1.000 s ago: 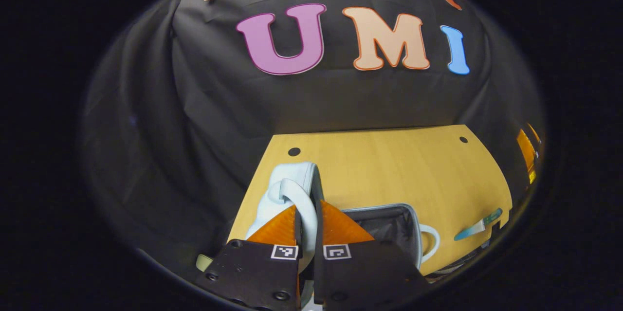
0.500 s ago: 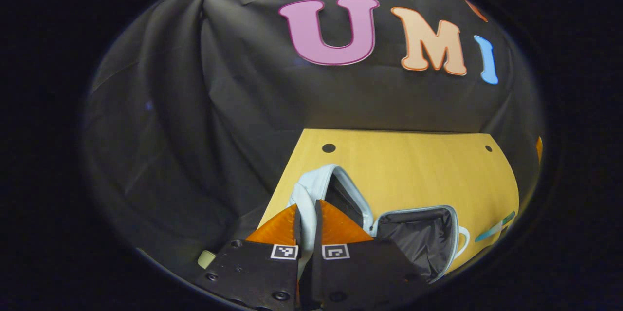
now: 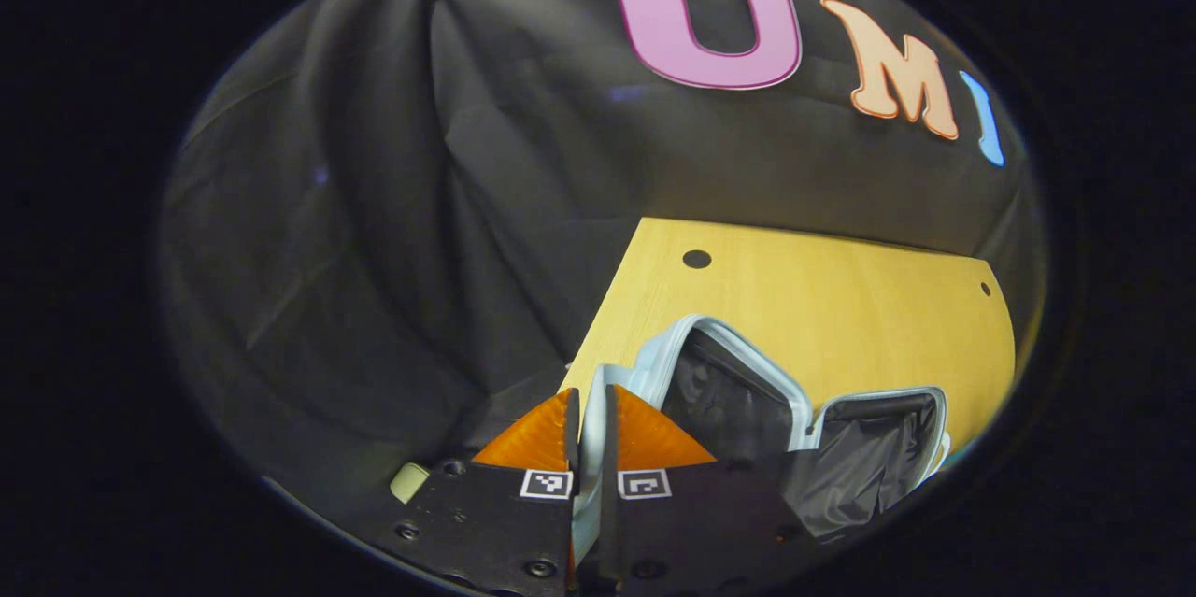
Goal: First open the suitcase, pack the skin care products into it, and then close the suitcase.
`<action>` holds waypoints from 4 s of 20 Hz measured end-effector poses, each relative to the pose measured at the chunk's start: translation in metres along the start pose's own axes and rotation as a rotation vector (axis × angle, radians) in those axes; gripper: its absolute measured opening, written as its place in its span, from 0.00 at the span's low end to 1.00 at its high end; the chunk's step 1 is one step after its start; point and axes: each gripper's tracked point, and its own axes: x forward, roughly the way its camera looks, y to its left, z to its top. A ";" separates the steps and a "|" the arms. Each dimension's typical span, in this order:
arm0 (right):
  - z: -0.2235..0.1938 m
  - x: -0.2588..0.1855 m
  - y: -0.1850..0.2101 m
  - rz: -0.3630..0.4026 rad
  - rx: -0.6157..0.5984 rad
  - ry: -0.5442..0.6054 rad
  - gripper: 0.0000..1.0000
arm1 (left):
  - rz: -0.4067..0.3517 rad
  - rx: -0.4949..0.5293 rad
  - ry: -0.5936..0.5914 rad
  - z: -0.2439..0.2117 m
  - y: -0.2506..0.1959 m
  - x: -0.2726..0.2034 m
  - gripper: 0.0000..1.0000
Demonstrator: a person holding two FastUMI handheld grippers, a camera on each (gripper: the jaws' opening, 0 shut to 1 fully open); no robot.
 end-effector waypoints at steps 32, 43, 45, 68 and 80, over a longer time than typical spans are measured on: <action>-0.019 -0.016 -0.139 0.031 0.073 0.008 0.99 | -0.118 -0.007 -0.603 0.070 -0.229 -0.177 0.93; -0.033 -0.033 -0.183 0.055 0.076 0.008 0.98 | -0.333 0.043 -0.473 -0.011 -0.377 -0.199 0.95; -0.037 -0.039 -0.187 0.062 0.067 0.011 0.99 | -0.368 0.043 -0.436 -0.030 -0.399 -0.201 0.96; -0.105 -0.089 -0.172 0.209 0.085 0.129 0.99 | -0.644 0.073 -0.085 -0.226 -0.555 -0.183 0.93; -0.157 -0.111 -0.144 0.289 0.092 0.223 0.99 | -0.622 0.063 0.010 -0.244 -0.562 -0.149 0.22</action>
